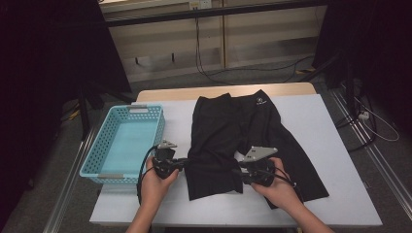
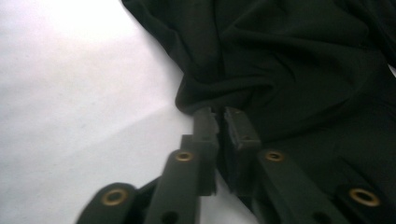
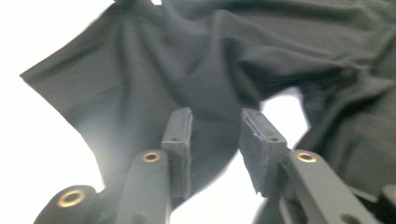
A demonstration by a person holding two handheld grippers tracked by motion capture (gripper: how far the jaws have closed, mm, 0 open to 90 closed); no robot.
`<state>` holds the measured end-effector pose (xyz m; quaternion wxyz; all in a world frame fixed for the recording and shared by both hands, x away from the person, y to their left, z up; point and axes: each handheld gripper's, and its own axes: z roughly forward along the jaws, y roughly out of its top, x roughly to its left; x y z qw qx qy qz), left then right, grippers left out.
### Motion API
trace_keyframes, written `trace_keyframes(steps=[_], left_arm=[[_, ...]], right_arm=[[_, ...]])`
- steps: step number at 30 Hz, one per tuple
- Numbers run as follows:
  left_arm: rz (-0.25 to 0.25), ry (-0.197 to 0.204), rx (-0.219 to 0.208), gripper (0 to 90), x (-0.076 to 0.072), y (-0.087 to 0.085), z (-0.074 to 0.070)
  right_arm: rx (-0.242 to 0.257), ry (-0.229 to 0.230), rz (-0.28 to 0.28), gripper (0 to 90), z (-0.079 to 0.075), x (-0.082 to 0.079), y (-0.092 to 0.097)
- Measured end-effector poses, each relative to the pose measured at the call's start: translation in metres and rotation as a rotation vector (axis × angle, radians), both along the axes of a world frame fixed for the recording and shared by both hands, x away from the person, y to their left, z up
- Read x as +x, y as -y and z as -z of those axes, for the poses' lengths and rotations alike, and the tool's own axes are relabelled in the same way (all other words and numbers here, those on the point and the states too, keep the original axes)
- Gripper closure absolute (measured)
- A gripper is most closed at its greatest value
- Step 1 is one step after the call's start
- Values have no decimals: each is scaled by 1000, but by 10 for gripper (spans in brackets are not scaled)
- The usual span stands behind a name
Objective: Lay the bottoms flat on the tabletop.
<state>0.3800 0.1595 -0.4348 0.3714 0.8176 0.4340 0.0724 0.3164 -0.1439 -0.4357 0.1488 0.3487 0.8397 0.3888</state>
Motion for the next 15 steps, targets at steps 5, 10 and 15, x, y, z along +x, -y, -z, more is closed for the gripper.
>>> trace_keyframes(steps=[5, 10, 15], left_arm=[[4, 18, 26, 500, -9, -2, -3], [3, 4, 52, 462, -15, -2, 1], [-3, -13, 62, 481, -18, 0, 6]], right_arm=[[-29, -34, 24, 599, 8, -2, 3], [-37, -74, 68, 714, 19, 5, 7], [-27, -59, 105, 900, 17, 15, 13]])
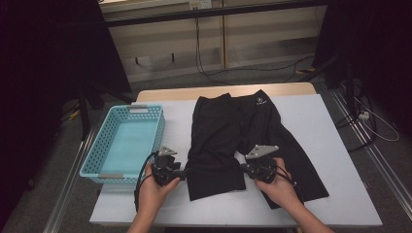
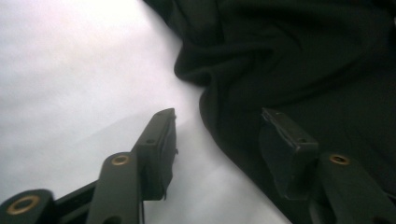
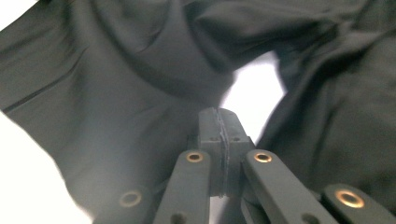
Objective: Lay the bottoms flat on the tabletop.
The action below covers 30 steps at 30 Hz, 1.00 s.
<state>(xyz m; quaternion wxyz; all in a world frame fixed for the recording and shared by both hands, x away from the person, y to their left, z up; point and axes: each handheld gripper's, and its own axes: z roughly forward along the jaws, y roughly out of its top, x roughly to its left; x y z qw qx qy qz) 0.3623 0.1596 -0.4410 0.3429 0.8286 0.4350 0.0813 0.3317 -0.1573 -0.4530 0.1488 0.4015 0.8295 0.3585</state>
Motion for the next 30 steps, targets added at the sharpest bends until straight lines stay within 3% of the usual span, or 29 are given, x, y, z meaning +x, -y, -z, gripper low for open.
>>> trace_keyframes(steps=[3, 6, 9, 13, 15, 19, 21, 24, 27, 30], left_arm=[[17, -22, 1, 520, -1, 4, 3], [14, -32, 4, 538, -2, 4, 2], [3, -41, 3, 584, -3, 3, 1], [5, -64, 4, 691, -4, 3, 1], [14, -73, 9, 747, -5, 3, 1], [23, -113, -23, 895, -5, 3, 2], [18, -116, -24, 897, -4, 4, 2], [14, -117, -32, 900, -2, 2, 0], [-7, -95, -61, 900, 1, -2, -5], [-11, -76, -61, 900, 3, -6, -8]], right_arm=[[-26, 10, 22, 900, 1, 4, 4], [-19, 7, -2, 894, 1, 2, 2], [3, 16, -16, 752, -4, -4, -1], [9, 0, -6, 649, -3, -7, -3], [3, -26, 2, 688, 2, -4, -5], [20, -30, -17, 900, 3, 1, -8], [24, -31, -28, 900, 3, 4, -8], [31, -6, -2, 900, -1, 7, -4], [1, 20, 8, 900, -1, 9, -1], [-32, 28, -10, 869, 0, 8, -3]])
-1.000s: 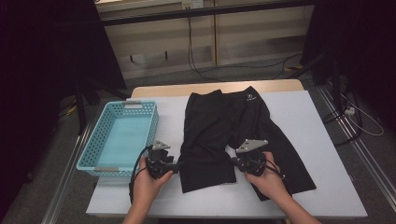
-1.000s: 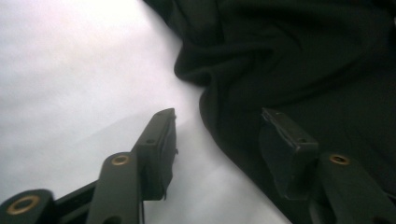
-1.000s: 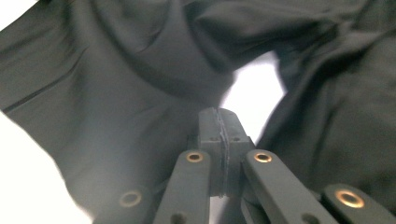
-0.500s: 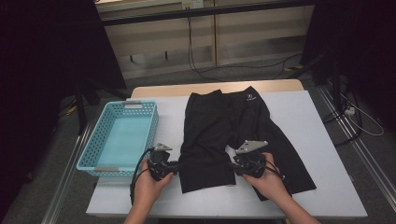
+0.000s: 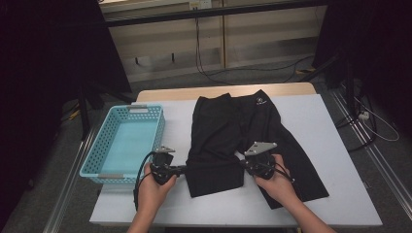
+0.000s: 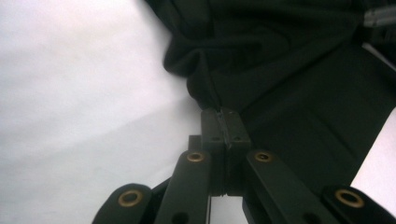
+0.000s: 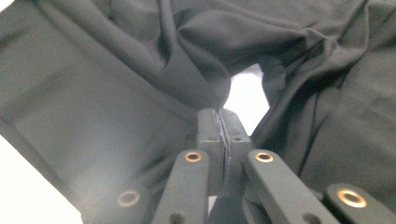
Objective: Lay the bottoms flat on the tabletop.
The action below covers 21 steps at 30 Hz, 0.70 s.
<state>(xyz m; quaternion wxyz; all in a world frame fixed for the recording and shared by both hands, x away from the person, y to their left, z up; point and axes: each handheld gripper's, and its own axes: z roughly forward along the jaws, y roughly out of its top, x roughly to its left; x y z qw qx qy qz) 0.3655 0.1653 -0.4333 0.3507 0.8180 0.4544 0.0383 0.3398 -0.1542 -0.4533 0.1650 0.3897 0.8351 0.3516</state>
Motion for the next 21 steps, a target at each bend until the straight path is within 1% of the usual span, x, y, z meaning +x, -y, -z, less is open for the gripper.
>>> trace_keyframes(steps=[1, 2, 3, 4, 5, 6, 7, 8, 9, 10, 11, 12, 13, 14, 15, 18, 20, 21], left_arm=[[3, -5, -2, 899, 0, -1, 0], [-1, 14, -12, 895, 0, -1, 2], [0, 28, -6, 869, 0, -2, 2], [4, 27, -4, 799, 1, -2, 3], [0, 37, -18, 724, 1, -2, 3], [5, 47, -25, 663, 1, -2, 2], [8, 56, -29, 623, 1, -2, 2], [5, 69, -38, 567, 1, -1, 2], [10, 73, -45, 497, 1, -1, 0], [17, 96, -45, 440, 2, 0, 0], [26, 114, -43, 399, 2, 1, -1], [24, 129, -35, 366, 2, 2, -2], [22, 144, -35, 326, 2, 2, -3], [19, 148, -40, 294, 3, 2, -3], [15, 156, -46, 275, 3, 2, -3], [10, 173, -35, 233, 4, 0, -4], [6, 192, -21, 213, 4, -1, -5], [7, 196, -27, 203, 4, -1, -6]], right_arm=[[-16, 9, -5, 834, 0, -1, -2], [-22, 22, -10, 799, 0, -2, -3], [-20, 34, -14, 760, -2, -4, -4], [-18, 44, -16, 711, -4, -5, -5], [-12, 52, -22, 667, -5, -7, -5], [-3, 61, -38, 650, -7, -9, -6], [6, 69, -57, 625, -10, -12, -8], [24, 77, -74, 595, -12, -15, -10], [40, 85, -103, 582, -14, -18, -13], [54, 83, -134, 572, -15, -20, -16], [70, 75, -164, 555, -14, -23, -19], [75, 62, -195, 549, -12, -25, -23], [69, 46, -225, 550, -10, -27, -28], [57, 31, -257, 556, -6, -29, -34], [47, 22, -273, 555, -3, -30, -37], [44, 2, -335, 543, 3, -33, -47], [41, -2, -358, 514, 4, -35, -51], [35, 3, -360, 511, 5, -36, -52]])
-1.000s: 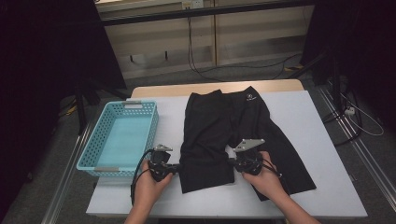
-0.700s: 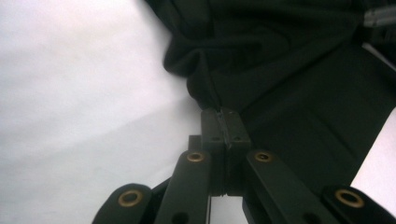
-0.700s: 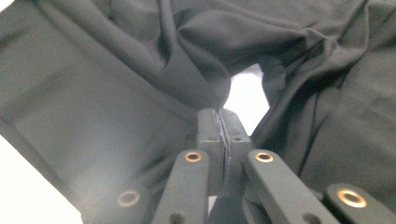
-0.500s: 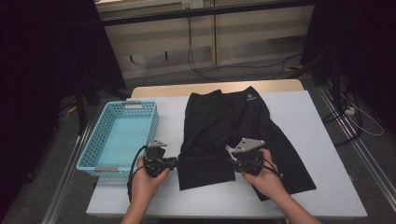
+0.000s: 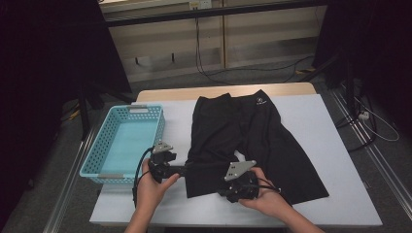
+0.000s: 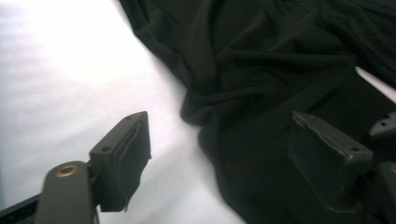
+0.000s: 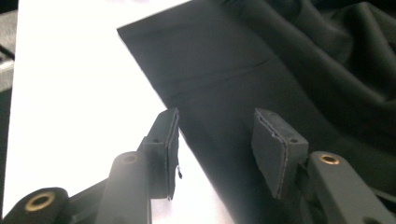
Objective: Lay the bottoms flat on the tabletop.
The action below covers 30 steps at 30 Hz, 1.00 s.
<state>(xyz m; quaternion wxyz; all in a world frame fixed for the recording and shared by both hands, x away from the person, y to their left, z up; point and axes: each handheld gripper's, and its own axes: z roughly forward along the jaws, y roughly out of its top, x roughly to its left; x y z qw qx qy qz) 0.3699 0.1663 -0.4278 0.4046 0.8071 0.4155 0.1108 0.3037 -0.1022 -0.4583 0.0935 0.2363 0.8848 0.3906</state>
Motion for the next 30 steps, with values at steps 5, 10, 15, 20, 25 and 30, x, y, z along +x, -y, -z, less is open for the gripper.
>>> trace_keyframes(steps=[5, 10, 15, 20, 25, 30], left_arm=[[8, 4, -7, 195, -1, 2, -2], [2, 15, -13, 195, -1, 3, -5], [0, 25, -15, 195, -1, 3, -6], [6, 30, -22, 195, -1, 3, -8], [13, 28, -27, 192, -1, 2, -9], [13, 30, -21, 190, -1, 1, -9]], right_arm=[[19, -3, -6, 640, 1, 0, 1], [31, -23, 18, 814, 1, 3, 1], [26, -23, 23, 874, 1, 6, 1], [34, -35, 19, 887, 0, 7, 2], [31, -65, -15, 889, -2, -1, 0], [28, -87, -41, 891, -4, -11, -1]])
